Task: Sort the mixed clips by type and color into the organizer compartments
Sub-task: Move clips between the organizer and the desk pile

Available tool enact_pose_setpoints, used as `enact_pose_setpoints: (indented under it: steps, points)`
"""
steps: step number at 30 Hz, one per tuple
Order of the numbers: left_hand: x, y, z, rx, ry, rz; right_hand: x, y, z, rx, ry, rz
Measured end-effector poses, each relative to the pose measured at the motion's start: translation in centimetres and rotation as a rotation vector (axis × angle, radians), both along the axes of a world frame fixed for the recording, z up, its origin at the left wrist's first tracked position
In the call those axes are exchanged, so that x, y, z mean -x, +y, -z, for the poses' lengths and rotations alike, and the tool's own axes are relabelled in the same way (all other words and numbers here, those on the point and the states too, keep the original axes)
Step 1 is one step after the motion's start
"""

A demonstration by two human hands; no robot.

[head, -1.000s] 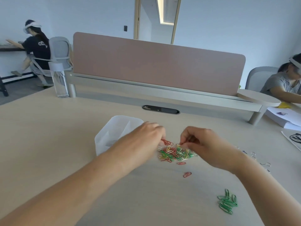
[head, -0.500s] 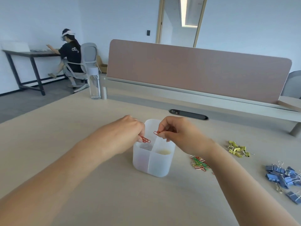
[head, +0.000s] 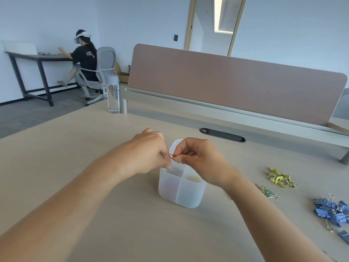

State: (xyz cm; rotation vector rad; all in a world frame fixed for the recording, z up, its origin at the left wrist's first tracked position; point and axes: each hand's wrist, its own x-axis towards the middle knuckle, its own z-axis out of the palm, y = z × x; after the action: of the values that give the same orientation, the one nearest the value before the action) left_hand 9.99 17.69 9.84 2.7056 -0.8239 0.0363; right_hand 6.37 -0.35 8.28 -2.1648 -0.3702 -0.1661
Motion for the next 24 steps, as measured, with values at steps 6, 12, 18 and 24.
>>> enact_pose_setpoints:
  steps: [6, 12, 18, 24]
  points:
    - [0.6, 0.4, -0.6, 0.107, -0.008, -0.086, -0.1, 0.9, 0.9, 0.371, -0.082, 0.155]
    - [0.7, -0.8, -0.1, 0.06, -0.035, -0.1, 1.1, -1.4, -0.7, 0.414, -0.146, 0.105]
    - [4.0, -6.5, -0.1, 0.44, 0.003, 0.025, 4.6, -7.1, -3.4, 0.469, -0.154, 0.114]
    - [6.1, -13.2, 2.3, 0.431, -0.016, 0.213, 7.9, -12.5, -1.8, 0.558, -0.042, 0.236]
